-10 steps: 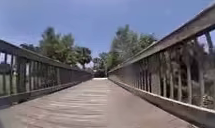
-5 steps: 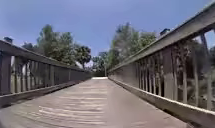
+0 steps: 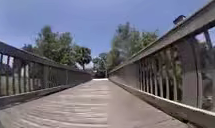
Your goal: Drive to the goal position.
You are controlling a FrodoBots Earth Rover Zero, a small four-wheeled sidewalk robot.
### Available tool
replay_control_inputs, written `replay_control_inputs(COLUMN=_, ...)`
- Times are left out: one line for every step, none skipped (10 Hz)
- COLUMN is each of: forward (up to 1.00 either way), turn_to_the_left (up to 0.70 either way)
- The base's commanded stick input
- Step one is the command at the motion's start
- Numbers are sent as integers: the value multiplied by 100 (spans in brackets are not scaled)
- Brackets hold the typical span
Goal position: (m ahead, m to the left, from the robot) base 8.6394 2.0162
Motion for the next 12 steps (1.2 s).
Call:
replay_control_inputs(forward=70, turn_to_the_left=0)
replay_control_inputs(forward=70, turn_to_the_left=0)
replay_control_inputs(forward=70, turn_to_the_left=12)
replay_control_inputs(forward=70, turn_to_the_left=14)
replay_control_inputs(forward=70, turn_to_the_left=14)
replay_control_inputs(forward=70, turn_to_the_left=11)
replay_control_inputs(forward=70, turn_to_the_left=1)
replay_control_inputs(forward=70, turn_to_the_left=0)
replay_control_inputs(forward=70, turn_to_the_left=0)
replay_control_inputs(forward=70, turn_to_the_left=0)
replay_control_inputs(forward=70, turn_to_the_left=0)
replay_control_inputs(forward=70, turn_to_the_left=0)
